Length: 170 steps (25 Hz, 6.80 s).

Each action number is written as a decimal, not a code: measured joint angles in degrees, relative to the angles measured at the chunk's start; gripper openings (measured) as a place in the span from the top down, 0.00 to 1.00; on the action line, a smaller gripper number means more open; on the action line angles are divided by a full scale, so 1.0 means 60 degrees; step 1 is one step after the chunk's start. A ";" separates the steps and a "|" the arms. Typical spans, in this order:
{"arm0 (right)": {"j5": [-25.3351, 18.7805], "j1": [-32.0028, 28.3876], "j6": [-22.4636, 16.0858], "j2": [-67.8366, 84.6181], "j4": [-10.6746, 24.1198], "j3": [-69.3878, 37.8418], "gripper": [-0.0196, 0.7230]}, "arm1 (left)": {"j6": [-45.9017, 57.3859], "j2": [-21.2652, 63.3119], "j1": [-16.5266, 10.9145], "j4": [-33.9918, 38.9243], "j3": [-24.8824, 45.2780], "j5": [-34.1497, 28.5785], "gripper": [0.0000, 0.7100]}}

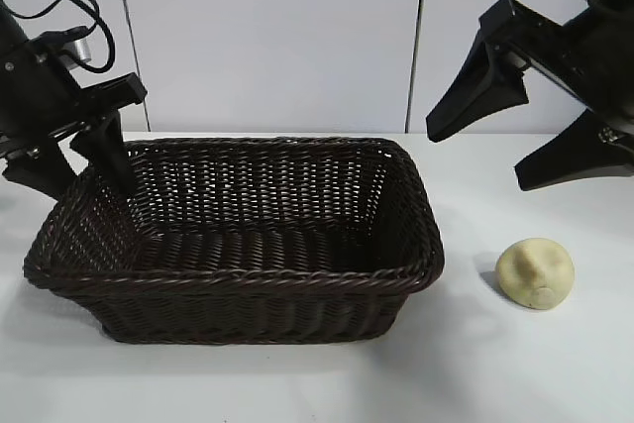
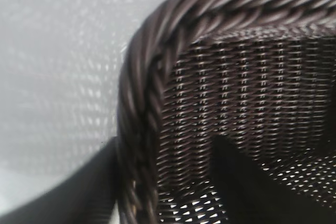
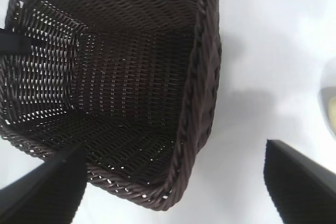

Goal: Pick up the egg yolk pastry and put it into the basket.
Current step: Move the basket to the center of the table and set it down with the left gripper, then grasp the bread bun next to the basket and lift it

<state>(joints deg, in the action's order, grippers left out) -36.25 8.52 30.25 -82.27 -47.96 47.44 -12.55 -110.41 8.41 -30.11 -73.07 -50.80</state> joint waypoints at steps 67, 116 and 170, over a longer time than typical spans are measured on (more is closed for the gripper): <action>-0.0076 0.0000 -0.0007 0.0000 0.0008 0.0000 0.09 | 0.1597 1.1548 -0.1698 0.5173 0.6322 -0.2403 0.11; -0.0186 -0.2383 -0.1025 -0.2109 0.1928 0.0889 0.09 | 0.1615 1.8519 -0.1698 0.5069 0.7552 -0.2299 0.11; 0.0392 -0.2383 0.0179 -0.4150 0.0462 0.0939 0.36 | 0.1615 1.8519 -0.1698 0.5069 0.7552 -0.2299 0.11</action>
<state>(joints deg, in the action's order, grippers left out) -33.90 -5.78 31.32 -107.17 -45.19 53.07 -2.85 0.71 -1.77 0.31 -27.76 -64.59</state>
